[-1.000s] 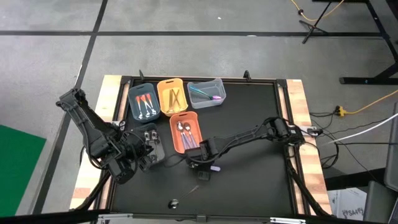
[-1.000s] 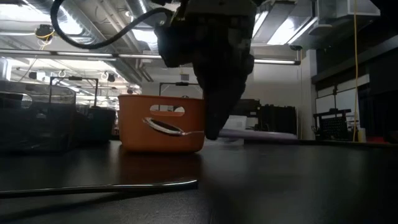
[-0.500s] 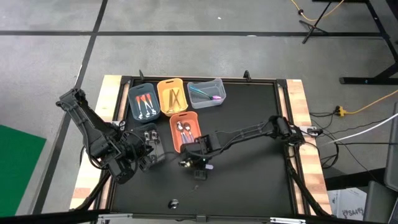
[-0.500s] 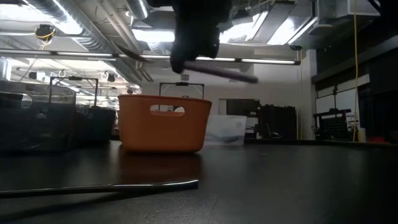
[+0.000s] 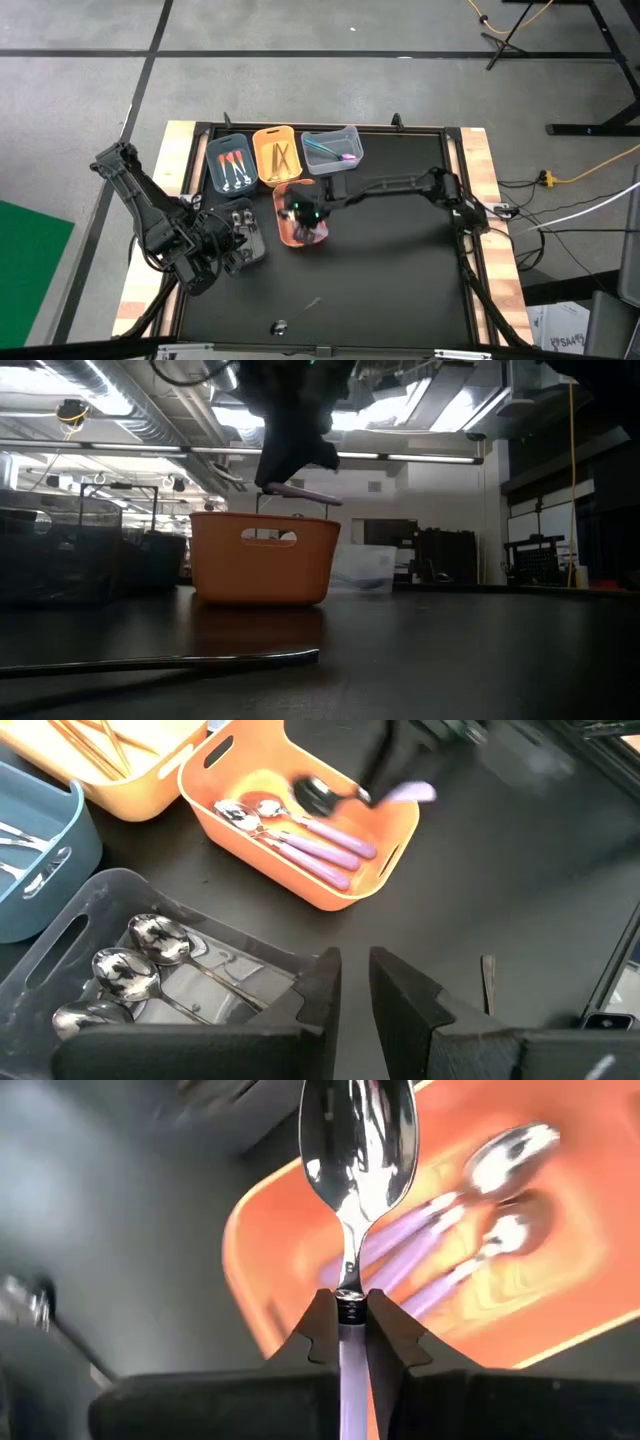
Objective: Sort silverware by color (type)
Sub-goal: Put the purple spoon into the orange bin
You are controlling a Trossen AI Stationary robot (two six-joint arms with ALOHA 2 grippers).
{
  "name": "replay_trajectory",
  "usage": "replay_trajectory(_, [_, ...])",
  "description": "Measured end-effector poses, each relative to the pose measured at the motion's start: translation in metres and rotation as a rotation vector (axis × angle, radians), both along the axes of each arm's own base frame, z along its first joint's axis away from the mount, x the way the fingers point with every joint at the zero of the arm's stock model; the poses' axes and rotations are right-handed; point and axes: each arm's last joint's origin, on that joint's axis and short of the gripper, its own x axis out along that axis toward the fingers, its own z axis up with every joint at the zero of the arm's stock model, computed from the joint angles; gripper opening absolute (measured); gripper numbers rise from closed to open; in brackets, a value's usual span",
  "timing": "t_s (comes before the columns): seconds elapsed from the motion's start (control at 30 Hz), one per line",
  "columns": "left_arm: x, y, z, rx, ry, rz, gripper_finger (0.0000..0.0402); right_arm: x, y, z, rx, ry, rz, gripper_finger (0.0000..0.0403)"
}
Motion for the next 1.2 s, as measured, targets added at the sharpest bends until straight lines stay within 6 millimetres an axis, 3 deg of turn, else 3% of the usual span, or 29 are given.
replay_trajectory(0.27, [0.0, 0.0, 0.0, 0.0, 0.0, -0.001, 0.005, 0.005, -0.037, -0.001, 0.049, -0.025, -0.178, 0.001])
replay_trajectory(0.63, [0.0, 0.0, 0.0, 0.004, 0.002, -0.005, 0.005, 0.009, -0.038, -0.033, -0.006, -0.043, -0.21, 0.001])
replay_trajectory(1.2, [0.0, 0.0, 0.0, 0.004, 0.002, -0.005, 0.005, 0.008, -0.038, -0.055, -0.029, -0.05, -0.218, 0.0021])
